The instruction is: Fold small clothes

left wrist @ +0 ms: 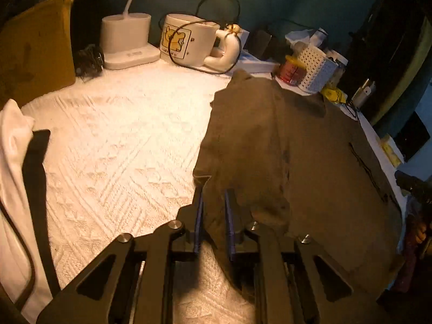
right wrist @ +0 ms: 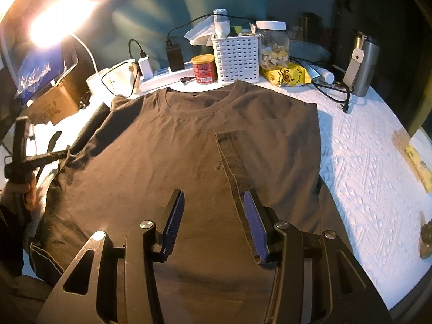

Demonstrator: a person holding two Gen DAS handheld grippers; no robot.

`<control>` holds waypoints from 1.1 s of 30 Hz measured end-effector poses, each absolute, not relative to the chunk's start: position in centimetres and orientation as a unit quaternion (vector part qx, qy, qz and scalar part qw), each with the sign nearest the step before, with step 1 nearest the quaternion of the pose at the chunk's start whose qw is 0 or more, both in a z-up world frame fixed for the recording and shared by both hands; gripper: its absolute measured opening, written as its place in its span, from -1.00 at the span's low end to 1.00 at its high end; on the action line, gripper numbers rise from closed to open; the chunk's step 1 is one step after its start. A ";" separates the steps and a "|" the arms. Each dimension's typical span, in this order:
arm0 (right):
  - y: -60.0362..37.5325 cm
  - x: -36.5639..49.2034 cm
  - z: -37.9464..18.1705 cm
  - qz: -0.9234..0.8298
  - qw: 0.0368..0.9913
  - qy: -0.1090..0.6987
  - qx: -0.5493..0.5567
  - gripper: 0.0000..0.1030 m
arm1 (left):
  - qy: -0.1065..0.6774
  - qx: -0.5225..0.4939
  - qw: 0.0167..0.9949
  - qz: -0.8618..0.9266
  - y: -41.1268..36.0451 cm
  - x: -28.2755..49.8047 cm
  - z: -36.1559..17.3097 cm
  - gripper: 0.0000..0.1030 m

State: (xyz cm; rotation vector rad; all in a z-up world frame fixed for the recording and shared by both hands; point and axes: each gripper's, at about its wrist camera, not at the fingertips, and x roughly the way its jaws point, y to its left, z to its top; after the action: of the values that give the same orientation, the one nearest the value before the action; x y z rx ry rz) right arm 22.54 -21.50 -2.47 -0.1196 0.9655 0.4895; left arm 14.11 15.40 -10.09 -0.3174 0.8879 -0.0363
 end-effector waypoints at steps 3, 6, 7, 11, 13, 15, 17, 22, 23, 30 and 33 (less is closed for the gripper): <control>-21.8 22.5 -2.5 0.237 0.855 0.459 -0.052 -0.04 | 0.415 -0.153 0.897 -0.007 15.2 13.8 -9.6 -0.89; -22.3 22.5 -2.6 0.237 0.855 0.459 -0.046 -0.04 | 0.383 -0.155 0.911 0.005 15.1 13.0 -8.2 -0.92; -22.5 22.5 -2.6 0.236 0.855 0.459 -0.044 -0.04 | 0.376 -0.156 0.913 0.007 15.1 12.9 -7.9 -0.93; -23.2 22.6 -2.6 0.235 0.856 0.459 -0.037 -0.04 | 0.331 -0.147 0.932 0.011 13.8 11.8 -5.6 -0.93; -23.3 22.6 -2.7 0.236 0.856 0.458 -0.035 -0.04 | 0.308 -0.112 0.945 0.008 12.1 11.3 -4.2 -0.93; -23.7 22.6 -2.7 0.238 0.857 0.457 -0.032 -0.04 | 0.304 -0.090 0.948 -0.009 10.6 11.3 -3.5 -0.93; -24.0 22.6 -2.8 0.239 0.857 0.457 -0.029 -0.04 | 0.307 -0.079 0.948 -0.032 9.2 11.7 -3.2 -0.93; -25.4 22.3 -3.1 0.236 0.858 0.457 -0.018 -0.04 | 0.336 -0.035 0.939 -0.071 5.7 12.9 -4.0 -0.93; -25.7 22.3 -3.1 0.233 0.858 0.457 -0.016 -0.04 | 0.342 -0.031 0.936 -0.080 5.1 13.1 -4.3 -0.93; -28.1 22.0 -3.5 0.219 0.862 0.458 0.003 -0.04 | 0.415 0.016 0.901 -0.125 1.1 15.0 -7.4 -0.91; -28.5 22.0 -3.6 0.218 0.862 0.458 0.007 -0.04 | 0.454 0.012 0.883 -0.124 0.5 15.8 -8.2 -0.86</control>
State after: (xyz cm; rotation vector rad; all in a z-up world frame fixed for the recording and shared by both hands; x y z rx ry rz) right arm 21.99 -28.49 -3.61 0.0156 0.9608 0.4578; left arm 15.76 0.46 -8.25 0.0259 0.9445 -0.2573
